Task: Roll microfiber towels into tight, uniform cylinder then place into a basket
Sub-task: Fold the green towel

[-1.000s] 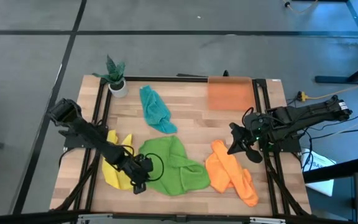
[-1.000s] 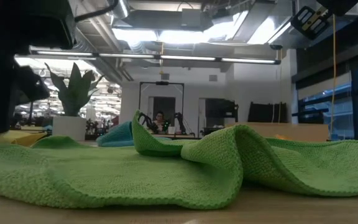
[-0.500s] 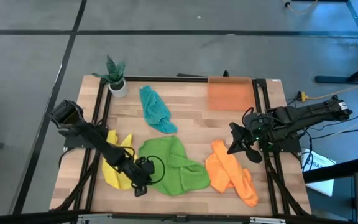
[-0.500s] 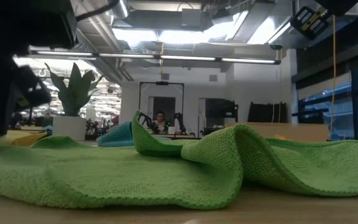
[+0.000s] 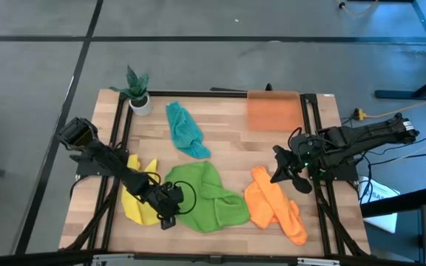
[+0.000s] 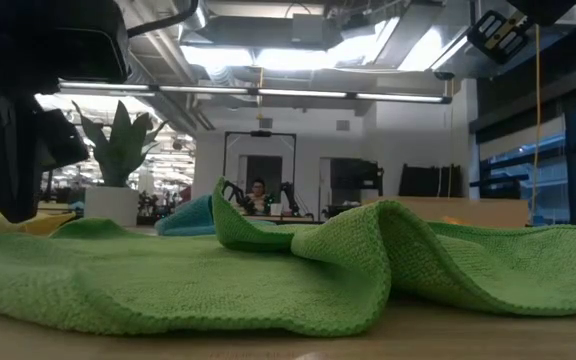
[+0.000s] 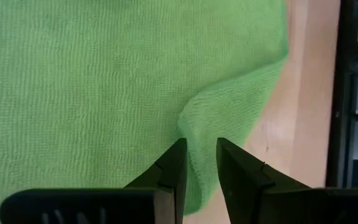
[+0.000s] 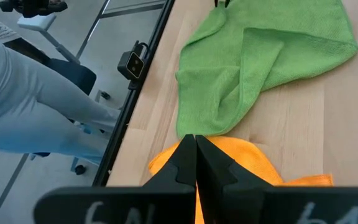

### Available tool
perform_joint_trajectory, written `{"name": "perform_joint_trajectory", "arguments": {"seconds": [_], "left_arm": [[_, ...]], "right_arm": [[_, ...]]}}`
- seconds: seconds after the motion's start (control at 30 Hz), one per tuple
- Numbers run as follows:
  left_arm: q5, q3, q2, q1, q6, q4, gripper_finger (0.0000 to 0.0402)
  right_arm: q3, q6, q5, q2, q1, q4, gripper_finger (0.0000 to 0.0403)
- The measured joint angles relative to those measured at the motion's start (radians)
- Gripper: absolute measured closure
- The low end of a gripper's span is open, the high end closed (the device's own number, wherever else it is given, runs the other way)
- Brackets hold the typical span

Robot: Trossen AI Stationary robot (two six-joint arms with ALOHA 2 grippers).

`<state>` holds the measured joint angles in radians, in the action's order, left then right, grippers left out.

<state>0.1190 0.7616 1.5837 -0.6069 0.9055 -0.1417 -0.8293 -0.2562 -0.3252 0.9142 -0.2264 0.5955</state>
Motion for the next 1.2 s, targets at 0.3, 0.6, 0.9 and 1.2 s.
{"name": "perform_joint_trajectory", "arguments": {"seconds": [0.3,0.6,0.9,1.2], "left_arm": [[-0.028,0.000,0.030,0.007,0.016,0.013,0.0325],[-0.026,0.000,0.062,0.006,0.027,0.030,0.0325],[-0.009,0.000,0.060,0.004,0.031,0.020,0.0325],[-0.019,0.000,0.060,0.004,0.027,0.023,0.0344]], "right_arm": [[0.000,0.003,0.001,0.000,0.000,0.000,0.0402],[0.000,0.001,0.001,0.000,0.000,0.001,0.0402],[0.000,0.000,0.001,0.000,0.000,0.001,0.0402],[0.000,0.000,0.001,0.000,0.000,0.001,0.0402]]}}
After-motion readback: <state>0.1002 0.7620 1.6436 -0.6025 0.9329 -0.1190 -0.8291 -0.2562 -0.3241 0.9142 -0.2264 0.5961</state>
